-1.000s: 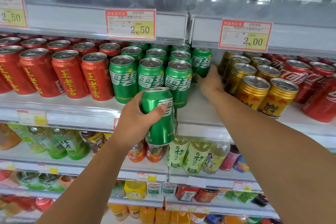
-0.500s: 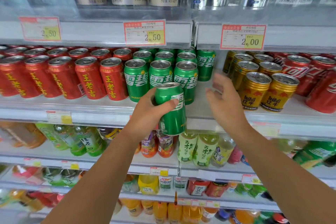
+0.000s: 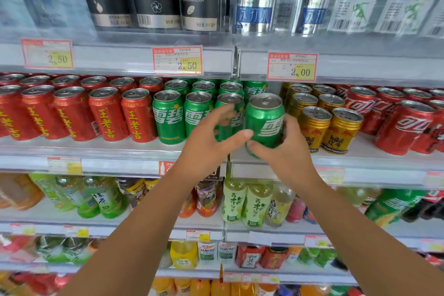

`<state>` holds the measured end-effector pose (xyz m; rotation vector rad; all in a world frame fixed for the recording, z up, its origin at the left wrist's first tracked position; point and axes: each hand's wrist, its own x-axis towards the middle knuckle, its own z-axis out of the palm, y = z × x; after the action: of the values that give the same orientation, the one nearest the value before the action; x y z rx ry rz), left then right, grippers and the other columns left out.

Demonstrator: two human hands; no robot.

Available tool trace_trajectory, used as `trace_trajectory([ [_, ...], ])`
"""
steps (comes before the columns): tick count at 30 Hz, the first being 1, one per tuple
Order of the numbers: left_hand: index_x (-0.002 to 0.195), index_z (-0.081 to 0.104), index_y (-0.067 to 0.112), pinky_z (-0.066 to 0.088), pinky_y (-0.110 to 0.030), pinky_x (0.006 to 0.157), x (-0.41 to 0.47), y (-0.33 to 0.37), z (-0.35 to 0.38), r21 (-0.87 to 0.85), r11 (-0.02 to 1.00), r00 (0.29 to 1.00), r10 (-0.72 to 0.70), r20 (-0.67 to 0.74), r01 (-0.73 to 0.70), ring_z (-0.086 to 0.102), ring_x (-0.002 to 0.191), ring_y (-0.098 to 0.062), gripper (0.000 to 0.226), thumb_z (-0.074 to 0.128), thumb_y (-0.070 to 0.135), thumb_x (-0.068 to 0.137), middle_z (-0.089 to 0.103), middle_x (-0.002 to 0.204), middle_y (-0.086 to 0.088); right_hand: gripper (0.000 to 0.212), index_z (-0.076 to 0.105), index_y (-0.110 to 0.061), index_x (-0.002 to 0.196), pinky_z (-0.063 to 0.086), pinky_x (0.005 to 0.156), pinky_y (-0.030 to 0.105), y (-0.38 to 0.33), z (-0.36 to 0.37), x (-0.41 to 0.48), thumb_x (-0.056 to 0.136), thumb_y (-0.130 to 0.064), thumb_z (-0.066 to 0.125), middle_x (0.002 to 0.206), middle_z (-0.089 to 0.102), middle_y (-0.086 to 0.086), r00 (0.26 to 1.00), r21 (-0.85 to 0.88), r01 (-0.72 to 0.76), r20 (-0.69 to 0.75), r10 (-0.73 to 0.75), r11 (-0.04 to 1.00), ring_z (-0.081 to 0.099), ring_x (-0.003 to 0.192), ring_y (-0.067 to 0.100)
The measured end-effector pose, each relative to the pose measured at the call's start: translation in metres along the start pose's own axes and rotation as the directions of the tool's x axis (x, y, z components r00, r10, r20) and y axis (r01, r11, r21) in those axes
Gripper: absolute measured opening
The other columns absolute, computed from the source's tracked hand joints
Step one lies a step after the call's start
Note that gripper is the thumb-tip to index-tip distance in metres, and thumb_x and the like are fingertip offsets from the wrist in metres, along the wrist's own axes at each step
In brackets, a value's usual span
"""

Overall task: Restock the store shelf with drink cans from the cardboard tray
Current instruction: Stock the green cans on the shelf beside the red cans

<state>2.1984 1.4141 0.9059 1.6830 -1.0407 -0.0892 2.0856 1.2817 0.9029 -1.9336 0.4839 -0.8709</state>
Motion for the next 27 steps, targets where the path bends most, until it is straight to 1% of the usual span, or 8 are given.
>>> trace_trajectory([
  [2,0.128,0.058,0.031,0.044,-0.025,0.099,-0.004,-0.023,-0.008,0.145,0.989,1.0,-0.003,-0.026,0.007,0.056,0.111,0.004,0.056,0.071,0.053,0.079,0.064,0.117,0.02,0.078,0.04,-0.016,0.131,0.042,0.071,0.013,0.006,-0.001,0.018,0.068,-0.025,0.085,0.107,0.056,-0.013,0.998,-0.091,-0.046,-0.049,0.042,0.995,0.057,0.097,0.006],
  [4,0.119,0.065,0.03,0.043,-0.026,0.097,-0.011,-0.045,-0.012,0.319,0.947,0.999,0.04,-0.021,-0.031,0.056,0.105,0.002,0.046,0.076,0.049,0.078,0.064,0.108,0.021,0.081,0.038,-0.011,0.131,0.041,0.072,0.016,0.012,0.002,0.033,0.067,-0.024,0.086,0.107,0.052,-0.008,0.996,-0.144,-0.087,-0.047,0.081,0.986,0.054,0.098,0.009],
  [8,0.121,0.064,0.029,0.035,-0.028,0.095,-0.018,-0.079,-0.008,0.538,0.831,0.988,0.15,0.026,-0.14,0.055,0.106,-0.01,0.063,0.072,0.061,0.067,0.066,0.114,0.013,0.084,0.034,-0.007,0.129,0.042,0.083,0.026,0.024,0.01,0.057,0.066,-0.023,0.087,0.108,0.048,-0.004,0.992,-0.191,-0.125,-0.025,0.122,0.974,0.05,0.101,0.012],
  [11,0.114,0.066,0.03,0.042,-0.044,0.095,-0.015,-0.091,-0.003,0.576,0.795,0.977,0.209,0.039,-0.193,0.06,0.103,-0.015,0.057,0.065,0.064,0.069,0.067,0.113,0.013,0.082,0.03,-0.008,0.124,0.04,0.086,0.026,0.031,0.017,0.071,0.067,-0.024,0.087,0.104,0.042,-0.006,0.987,-0.201,-0.159,-0.028,0.157,0.967,0.047,0.101,0.011],
  [13,0.109,0.068,0.031,0.045,-0.047,0.09,-0.014,-0.094,-0.002,0.579,0.787,0.971,0.236,0.037,-0.214,0.06,0.098,-0.014,0.051,0.065,0.063,0.07,0.067,0.111,0.015,0.083,0.028,-0.01,0.123,0.042,0.089,0.028,0.035,0.02,0.082,0.066,-0.025,0.087,0.104,0.042,-0.006,0.987,-0.198,-0.158,-0.022,0.157,0.967,0.048,0.103,0.012],
  [18,0.107,0.068,0.03,0.039,-0.036,0.087,-0.016,-0.096,-0.002,0.59,0.771,0.958,0.287,0.014,-0.239,0.057,0.092,-0.015,0.047,0.076,0.056,0.069,0.067,0.105,0.014,0.096,0.021,-0.009,0.136,0.039,0.1,0.029,0.042,0.021,0.098,0.067,-0.02,0.087,0.112,0.037,-0.007,0.979,-0.134,-0.188,0.049,0.196,0.973,0.044,0.113,0.011],
  [22,0.107,0.069,0.028,0.031,-0.029,0.085,-0.017,-0.095,-0.001,0.606,0.758,0.953,0.302,0.001,-0.241,0.055,0.09,-0.014,0.047,0.083,0.05,0.067,0.066,0.1,0.013,0.086,0.028,-0.014,0.141,0.039,0.089,0.025,0.048,0.011,0.096,0.073,-0.011,0.08,0.118,0.048,-0.004,0.968,-0.119,-0.219,0.096,0.231,0.968,0.049,0.11,0.012],
  [27,0.106,0.069,0.029,0.026,-0.024,0.084,-0.017,-0.092,-0.001,0.619,0.752,0.958,0.286,0.002,-0.226,0.054,0.09,-0.014,0.047,0.08,0.051,0.066,0.066,0.098,0.013,0.08,0.032,-0.017,0.139,0.038,0.093,0.025,0.053,0.013,0.1,0.075,-0.018,0.081,0.134,0.051,0.0,0.975,-0.158,-0.198,0.074,0.211,0.968,0.05,0.113,0.012],
])
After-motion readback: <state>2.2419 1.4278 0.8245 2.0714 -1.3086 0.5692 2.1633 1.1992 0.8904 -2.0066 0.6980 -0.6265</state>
